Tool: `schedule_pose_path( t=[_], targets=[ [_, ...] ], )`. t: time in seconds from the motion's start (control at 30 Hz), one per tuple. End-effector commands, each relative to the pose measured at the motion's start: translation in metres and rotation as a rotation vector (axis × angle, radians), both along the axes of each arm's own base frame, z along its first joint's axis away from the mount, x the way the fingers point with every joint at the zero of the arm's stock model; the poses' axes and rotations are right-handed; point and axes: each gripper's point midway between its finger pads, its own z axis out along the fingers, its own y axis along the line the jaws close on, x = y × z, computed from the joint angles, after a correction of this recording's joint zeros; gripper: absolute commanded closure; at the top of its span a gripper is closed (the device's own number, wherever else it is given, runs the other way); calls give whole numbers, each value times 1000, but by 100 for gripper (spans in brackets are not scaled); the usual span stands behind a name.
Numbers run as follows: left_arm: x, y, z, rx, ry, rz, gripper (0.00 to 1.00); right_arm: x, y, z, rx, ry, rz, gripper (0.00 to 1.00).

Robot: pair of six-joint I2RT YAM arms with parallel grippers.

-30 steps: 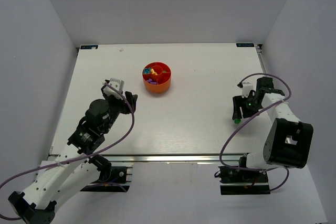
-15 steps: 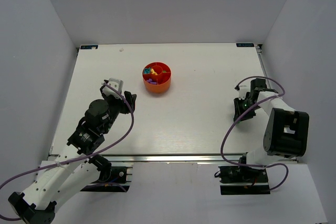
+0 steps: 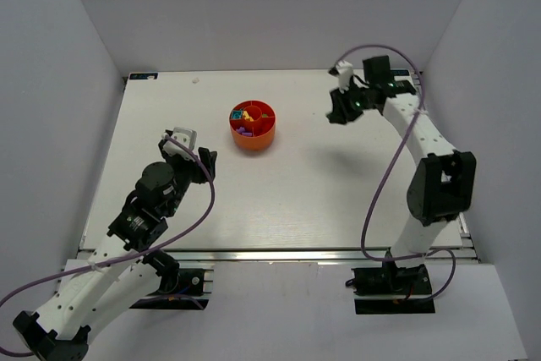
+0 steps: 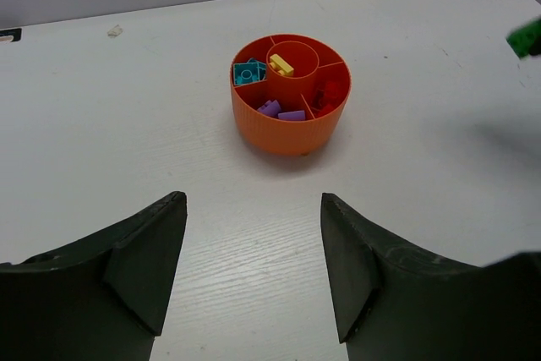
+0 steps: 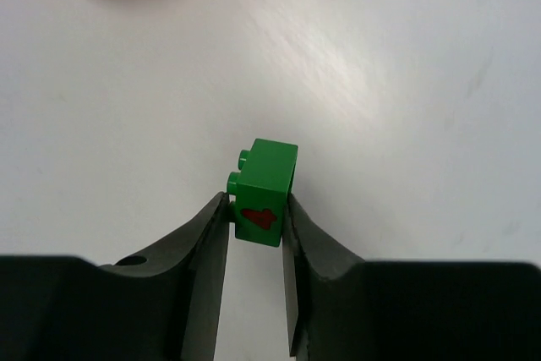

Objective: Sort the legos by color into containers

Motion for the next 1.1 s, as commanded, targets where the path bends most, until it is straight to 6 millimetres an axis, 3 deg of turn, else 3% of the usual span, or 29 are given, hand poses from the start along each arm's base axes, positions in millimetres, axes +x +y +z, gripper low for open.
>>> schedule_pose_path(
  t=[0.0, 0.07, 0.1, 0.2, 0.27, 0.3, 0.37, 0.57, 1.07],
  targets=[
    [4, 10, 0, 21, -22, 48, 26, 38, 72, 44, 130, -94, 134, 100],
    [6, 13, -4, 41, -22, 68, 26, 55, 107, 58, 182, -102, 131, 100],
    [6, 14, -6, 47, -21, 74, 26, 75, 122, 68, 207, -134, 128, 100],
    [8, 19, -9, 65, -23, 98, 26, 98, 163, 82, 285, -179, 120, 100],
    [8, 21, -11, 74, -25, 109, 26, 104, 185, 87, 324, -195, 133, 100],
    [8, 21, -11, 77, -26, 107, 26, 110, 192, 76, 324, -182, 132, 100],
    [9, 21, -13, 84, -23, 109, 26, 112, 212, 82, 349, -213, 151, 99],
    [11, 19, -17, 95, -10, 104, 26, 111, 236, 56, 351, -200, 151, 97],
    [8, 16, -11, 75, -25, 79, 26, 105, 248, 10, 307, -128, 134, 82]
  ],
)
